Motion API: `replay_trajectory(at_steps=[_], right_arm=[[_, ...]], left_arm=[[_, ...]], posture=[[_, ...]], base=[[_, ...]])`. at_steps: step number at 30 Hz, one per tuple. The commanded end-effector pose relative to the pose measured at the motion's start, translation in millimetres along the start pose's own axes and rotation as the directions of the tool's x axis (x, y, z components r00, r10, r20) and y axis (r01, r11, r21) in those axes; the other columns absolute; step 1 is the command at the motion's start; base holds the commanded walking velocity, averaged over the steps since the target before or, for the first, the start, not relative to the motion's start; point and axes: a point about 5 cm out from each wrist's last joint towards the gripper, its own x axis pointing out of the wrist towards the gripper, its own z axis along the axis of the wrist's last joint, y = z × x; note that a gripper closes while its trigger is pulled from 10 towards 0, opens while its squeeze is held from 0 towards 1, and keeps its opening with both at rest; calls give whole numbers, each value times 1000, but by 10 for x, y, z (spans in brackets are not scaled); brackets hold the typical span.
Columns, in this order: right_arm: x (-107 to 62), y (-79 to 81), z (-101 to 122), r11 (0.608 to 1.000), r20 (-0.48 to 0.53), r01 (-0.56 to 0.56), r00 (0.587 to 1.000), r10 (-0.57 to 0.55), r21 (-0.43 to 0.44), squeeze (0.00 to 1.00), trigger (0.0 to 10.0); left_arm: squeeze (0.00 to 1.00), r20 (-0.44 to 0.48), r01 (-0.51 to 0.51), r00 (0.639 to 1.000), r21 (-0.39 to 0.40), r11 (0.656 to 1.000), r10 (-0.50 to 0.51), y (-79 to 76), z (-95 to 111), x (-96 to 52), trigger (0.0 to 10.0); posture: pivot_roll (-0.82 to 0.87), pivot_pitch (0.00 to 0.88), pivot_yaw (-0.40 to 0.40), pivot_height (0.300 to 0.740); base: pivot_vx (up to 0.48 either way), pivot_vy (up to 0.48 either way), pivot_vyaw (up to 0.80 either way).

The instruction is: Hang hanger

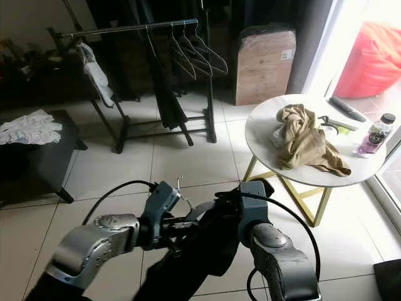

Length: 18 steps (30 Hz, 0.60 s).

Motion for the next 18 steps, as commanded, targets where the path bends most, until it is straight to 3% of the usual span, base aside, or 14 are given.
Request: replay_trajectory(at_steps=[1,3,10,18], right_arm=[[-1,-40,62,1000,28,21,999,-21,-5,0,0],[1,-44,65,1000,28,23,999,-23,-6,0,0],[31,-97,67,999,20,41,999,-41,-17,0,0],[63,-200,24,997,-8,79,997,-79,-22,0,0]], left_arm=[[0,-41,-2,999,44,999,4,23,-54,-54,10000],[0,-54,1,999,62,998,2,37,-71,-81,10000],[0,-163,71,986,238,969,-33,91,-248,-321,10000],[0,-206,128,976,290,948,-69,111,-405,-558,10000]], posture=[[-124,156,66,740],[-124,156,66,740],[-122,156,67,740],[-120,155,64,740]], base=[[0,0,0],[0,0,0],[0,0,0],[0,0,0]])
